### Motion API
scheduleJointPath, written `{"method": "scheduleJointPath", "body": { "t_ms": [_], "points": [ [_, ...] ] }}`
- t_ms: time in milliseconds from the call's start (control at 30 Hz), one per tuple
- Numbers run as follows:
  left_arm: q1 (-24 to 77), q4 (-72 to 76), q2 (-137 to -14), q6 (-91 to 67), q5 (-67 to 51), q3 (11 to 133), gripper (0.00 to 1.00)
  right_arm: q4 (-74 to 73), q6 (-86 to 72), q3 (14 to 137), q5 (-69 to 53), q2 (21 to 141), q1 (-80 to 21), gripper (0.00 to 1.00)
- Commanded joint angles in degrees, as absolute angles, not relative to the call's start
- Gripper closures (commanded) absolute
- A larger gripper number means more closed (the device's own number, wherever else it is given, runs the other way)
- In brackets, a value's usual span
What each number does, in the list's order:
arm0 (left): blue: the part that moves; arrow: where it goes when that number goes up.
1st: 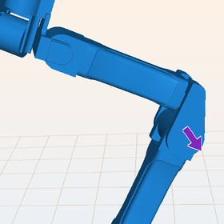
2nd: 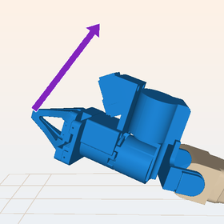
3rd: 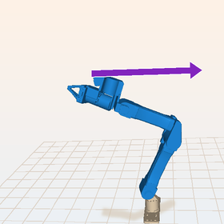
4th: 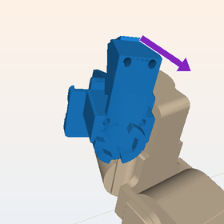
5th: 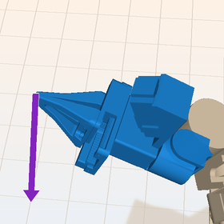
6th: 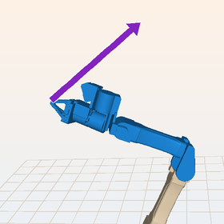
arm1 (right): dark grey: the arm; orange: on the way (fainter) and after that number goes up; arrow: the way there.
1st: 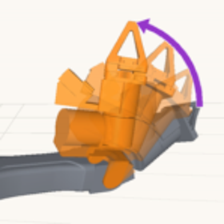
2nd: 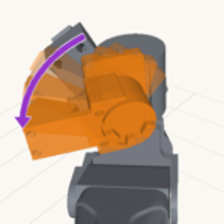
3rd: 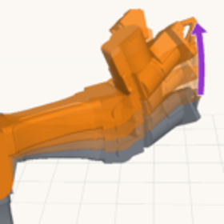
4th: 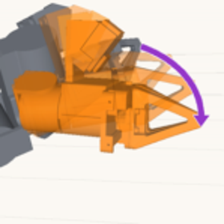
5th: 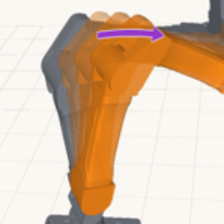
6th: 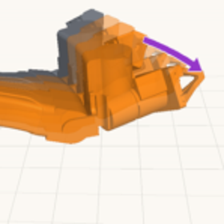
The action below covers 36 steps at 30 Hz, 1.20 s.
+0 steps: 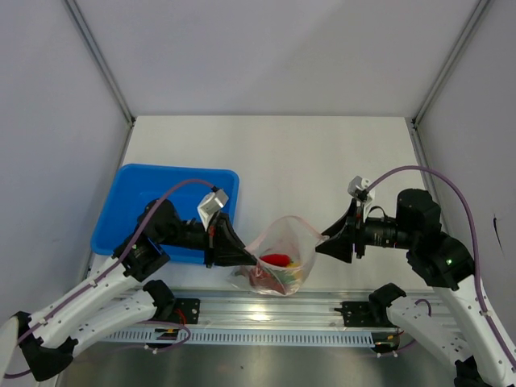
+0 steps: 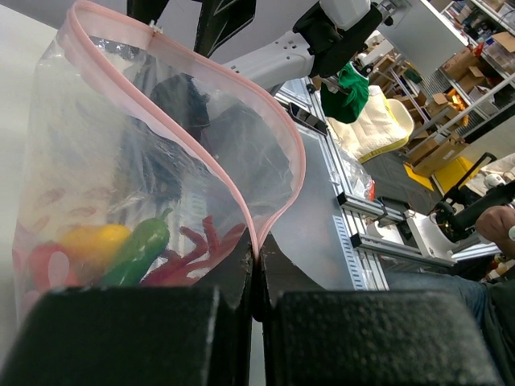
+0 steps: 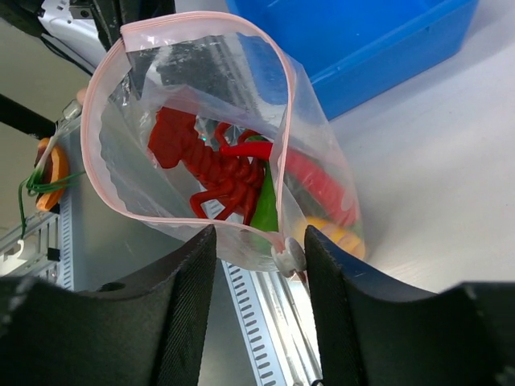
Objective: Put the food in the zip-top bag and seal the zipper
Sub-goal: Zip the zipper food storage bag at the center of the board.
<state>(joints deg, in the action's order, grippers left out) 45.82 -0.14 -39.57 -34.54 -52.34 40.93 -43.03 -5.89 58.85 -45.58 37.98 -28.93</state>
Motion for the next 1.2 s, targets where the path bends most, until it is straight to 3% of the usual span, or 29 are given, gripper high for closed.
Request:
{"method": "scheduleJointPath", "body": {
  "t_ms": [0, 133, 267, 333, 433, 467, 600, 700, 867, 1167],
  "points": [
    [44.74, 2.99, -38.85, -35.77, -54.05, 41.04, 0.99, -42.45, -5.62, 58.8, -47.29, 37.36, -29.53, 0.5],
    [44.21, 3.51, -39.29, -36.03, -54.58, 40.87, 0.99, -42.63, -5.8, 58.45, -45.88, 37.7, -30.15, 0.59],
    [43.77, 4.22, -39.38, -36.65, -54.93, 40.69, 0.99, -43.24, -5.98, 58.62, -43.07, 39.11, -31.2, 0.77],
    [43.42, 4.48, -39.29, -36.83, -55.11, 40.61, 1.0, -43.5, -6.15, 58.62, -40.88, 39.37, -31.72, 0.8],
    [42.81, 4.13, -38.85, -36.91, -55.02, 40.43, 0.99, -43.85, -6.68, 58.88, -38.94, 40.08, -31.9, 0.98],
    [42.63, 3.52, -38.59, -36.91, -55.02, 40.34, 0.99, -44.12, -6.77, 59.5, -37.63, 40.43, -31.99, 1.0],
    [41.05, -4.01, -36.92, -34.99, -51.26, 40.95, 0.99, -46.58, -7.12, 63.18, -31.92, 41.05, -31.9, 1.0],
    [40.87, -16.38, -34.46, -30.68, -41.6, 44.55, 0.99, -49.99, -7.3, 69.14, -24.21, 41.04, -31.99, 1.0],
    [40.61, -23.72, -28.32, -28.21, -29.9, 46.14, 0.99, -57.29, -6.5, 75.67, -17.14, 42.71, -31.82, 1.0],
    [40.61, -26.99, -28.57, -26.98, -29.7, 45.79, 1.0, -58.98, -7.64, 71.99, -18.45, 42.19, -31.82, 1.0]
  ]
}}
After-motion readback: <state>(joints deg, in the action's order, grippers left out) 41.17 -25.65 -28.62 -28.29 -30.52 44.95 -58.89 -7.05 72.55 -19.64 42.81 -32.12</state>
